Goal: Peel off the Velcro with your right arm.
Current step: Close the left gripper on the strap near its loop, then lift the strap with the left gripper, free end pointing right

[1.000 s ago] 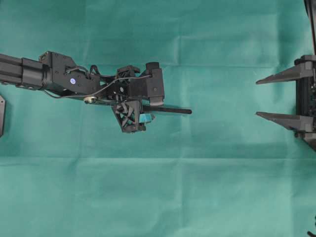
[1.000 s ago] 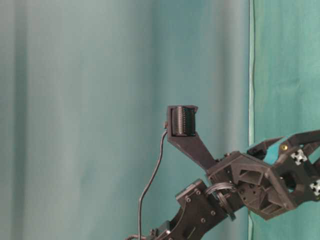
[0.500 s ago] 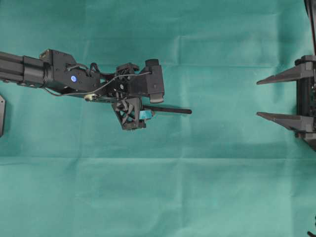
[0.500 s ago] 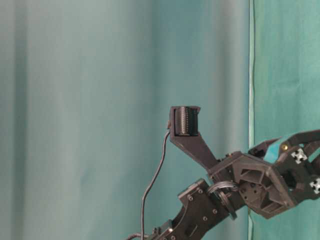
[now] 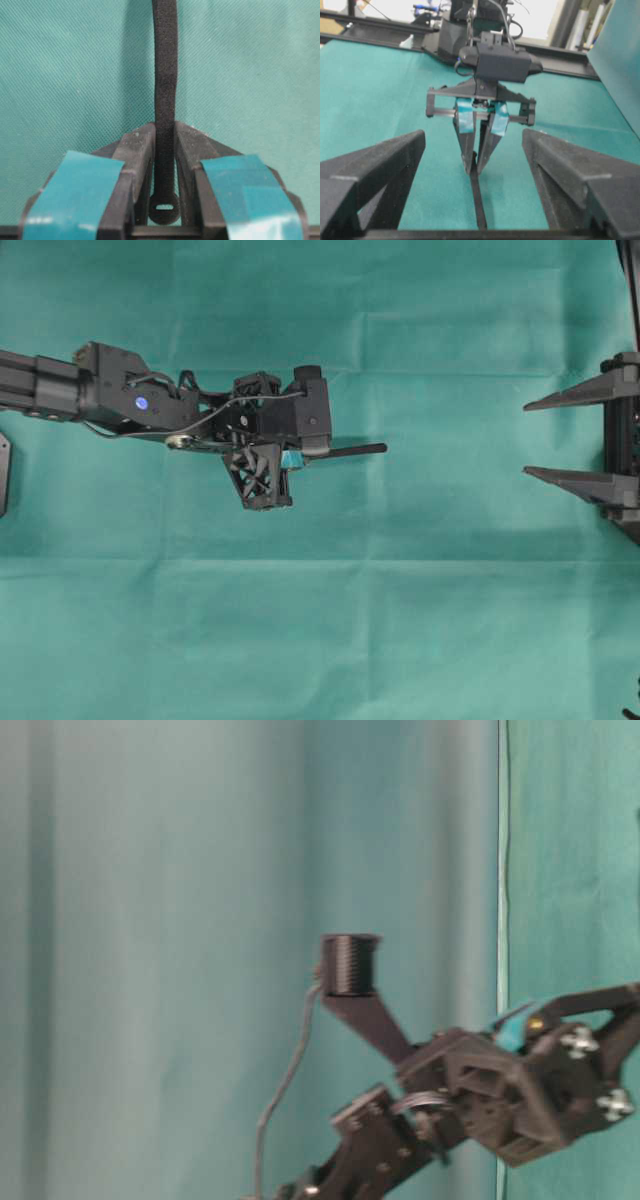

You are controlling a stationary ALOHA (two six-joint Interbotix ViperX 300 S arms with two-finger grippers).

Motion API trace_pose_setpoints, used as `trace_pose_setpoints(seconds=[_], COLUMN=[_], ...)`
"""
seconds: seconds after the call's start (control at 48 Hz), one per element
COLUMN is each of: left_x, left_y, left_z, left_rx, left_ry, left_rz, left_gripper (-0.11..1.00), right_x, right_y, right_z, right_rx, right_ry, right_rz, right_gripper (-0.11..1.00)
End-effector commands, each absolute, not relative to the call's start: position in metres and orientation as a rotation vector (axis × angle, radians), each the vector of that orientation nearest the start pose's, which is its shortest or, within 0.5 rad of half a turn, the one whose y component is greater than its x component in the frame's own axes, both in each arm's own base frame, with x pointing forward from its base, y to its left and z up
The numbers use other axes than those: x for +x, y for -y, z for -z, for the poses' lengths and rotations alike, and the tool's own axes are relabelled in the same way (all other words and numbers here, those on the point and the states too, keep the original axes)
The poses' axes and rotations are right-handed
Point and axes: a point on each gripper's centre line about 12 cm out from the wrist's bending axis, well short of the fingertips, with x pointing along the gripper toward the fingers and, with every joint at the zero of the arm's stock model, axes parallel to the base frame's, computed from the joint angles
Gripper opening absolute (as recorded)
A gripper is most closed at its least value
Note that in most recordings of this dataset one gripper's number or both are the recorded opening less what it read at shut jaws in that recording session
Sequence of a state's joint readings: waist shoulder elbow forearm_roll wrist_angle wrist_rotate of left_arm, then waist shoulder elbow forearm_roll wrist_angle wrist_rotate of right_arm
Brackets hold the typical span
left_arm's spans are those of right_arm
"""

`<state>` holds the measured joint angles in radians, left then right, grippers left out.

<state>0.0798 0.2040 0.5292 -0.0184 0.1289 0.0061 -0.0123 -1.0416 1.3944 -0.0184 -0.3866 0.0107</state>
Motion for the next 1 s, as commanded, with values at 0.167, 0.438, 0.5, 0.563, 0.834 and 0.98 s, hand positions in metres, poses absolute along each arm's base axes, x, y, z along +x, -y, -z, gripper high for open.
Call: trace_pose_setpoints(seconds=[0.167,0.438,0.5,0.563,0.834,0.98], left_x=[0.416,0.406,0.403,0.401,0.396,0.387], left_y=[-0.024,-0.012,-0.009,-0.006,0.006,0.006], left_z=[-0.175,-0.221,-0.230,-0.238,-0.262,-0.273], left_rx=[-0.040,-0.067,-0.082,-0.104,-0.234,-0.295], left_ry=[-0.749,-0.639,-0.614,-0.592,-0.495,-0.421], left_rz=[-0.060,-0.045,-0.043,-0.043,-0.045,-0.048], left_gripper=[0.10,0.10,0.10,0.10,0.10,0.10], right_x=[0.175,0.187,0.192,0.199,0.225,0.230], right_y=[0.002,0.001,0.001,0.001,0.005,0.004], right_z=[-0.246,-0.265,-0.268,-0.272,-0.288,-0.293], right_rx=[-0.007,-0.034,-0.043,-0.062,-0.186,-0.275], right_ry=[0.078,0.095,0.089,0.082,0.076,0.124], right_rz=[0.007,0.002,0.000,0.000,0.018,0.023], right_gripper=[0.53,0.53,0.53,0.53,0.53,0.53])
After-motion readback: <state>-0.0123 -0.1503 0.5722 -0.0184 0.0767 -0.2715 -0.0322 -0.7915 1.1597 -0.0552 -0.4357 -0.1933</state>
